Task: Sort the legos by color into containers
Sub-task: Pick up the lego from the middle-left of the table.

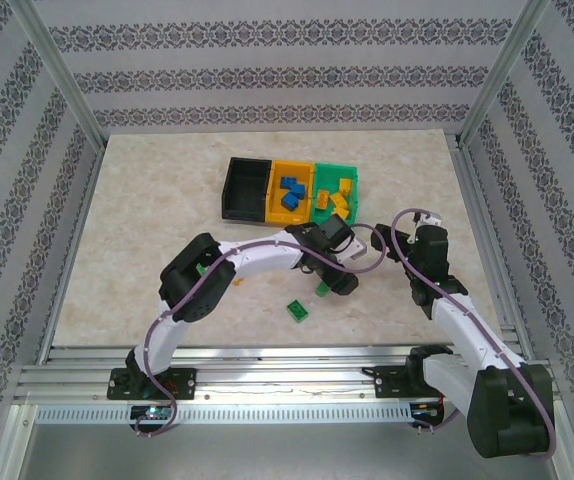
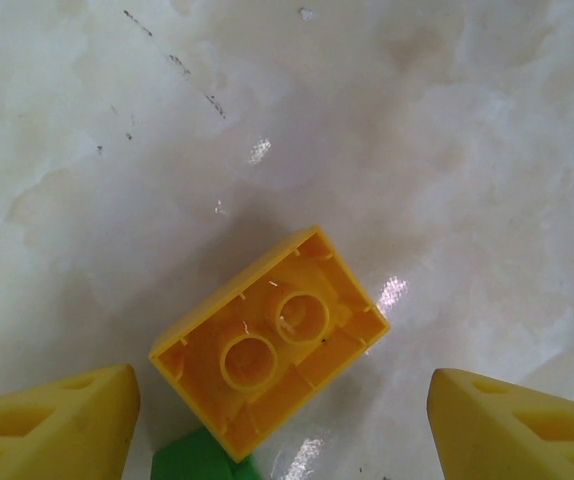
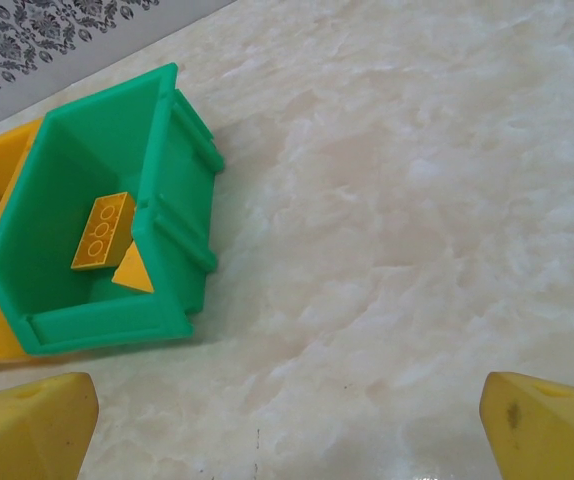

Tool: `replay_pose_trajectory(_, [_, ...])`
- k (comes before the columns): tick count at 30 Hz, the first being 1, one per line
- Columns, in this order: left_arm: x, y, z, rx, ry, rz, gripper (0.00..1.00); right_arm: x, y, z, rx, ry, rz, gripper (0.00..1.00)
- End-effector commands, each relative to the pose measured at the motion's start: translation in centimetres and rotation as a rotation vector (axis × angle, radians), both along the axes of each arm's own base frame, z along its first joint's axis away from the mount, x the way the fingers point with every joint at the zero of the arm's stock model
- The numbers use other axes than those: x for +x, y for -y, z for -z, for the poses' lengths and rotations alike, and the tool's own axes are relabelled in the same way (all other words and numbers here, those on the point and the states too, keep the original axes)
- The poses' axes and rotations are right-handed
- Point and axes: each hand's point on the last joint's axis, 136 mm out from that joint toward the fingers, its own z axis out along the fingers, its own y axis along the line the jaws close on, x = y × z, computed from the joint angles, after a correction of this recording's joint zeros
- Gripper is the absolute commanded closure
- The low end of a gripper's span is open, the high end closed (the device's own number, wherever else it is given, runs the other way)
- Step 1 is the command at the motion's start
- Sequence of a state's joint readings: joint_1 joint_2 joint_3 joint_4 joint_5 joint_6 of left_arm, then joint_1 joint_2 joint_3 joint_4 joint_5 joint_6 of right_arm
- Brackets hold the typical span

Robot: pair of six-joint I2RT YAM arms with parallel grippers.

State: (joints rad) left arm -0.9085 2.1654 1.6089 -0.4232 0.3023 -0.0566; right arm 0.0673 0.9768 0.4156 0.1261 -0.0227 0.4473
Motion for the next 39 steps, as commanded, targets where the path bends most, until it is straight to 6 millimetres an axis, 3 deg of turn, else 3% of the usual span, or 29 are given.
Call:
replay_pose_trajectory(1, [-0.5, 0.3, 0.5, 0.053, -0.002, -0.023, 0.23, 0.3, 0.1, -0.3, 0.017, 0.026, 0.013, 0.02])
replay_pose_trajectory(12, [0.4, 1.1, 2.1, 0.135, -0.003, -0.071, 0.23, 0.4, 0.0, -0.2, 0.022, 0.027, 0.006, 0.02])
replay_pose_trajectory(18, [0.5, 1.2, 1.6, 0.123, 0.011, -0.063, 0.33, 0.4, 0.0, -0.2, 0.022, 0.027, 0.007, 0.02])
replay_pose_trajectory(26, [2.1, 1.7, -1.7, -0.022, 0.038, -0.132, 0.44, 0.6, -0.2, 0.1, 0.03, 0.024, 0.0, 0.02])
replay_pose_trajectory(30, [3.6, 1.0, -3.7, -0.1, 0.045, -0.178, 0.49, 0.6, -0.2, 0.1, 0.035, 0.024, 0.001, 0.02])
replay_pose_trajectory(39, [9.4, -1.7, -8.4, -0.123, 0.188, -0.266, 0.47, 0.8, -0.4, 0.0, 0.047, 0.033, -0.006, 0.02])
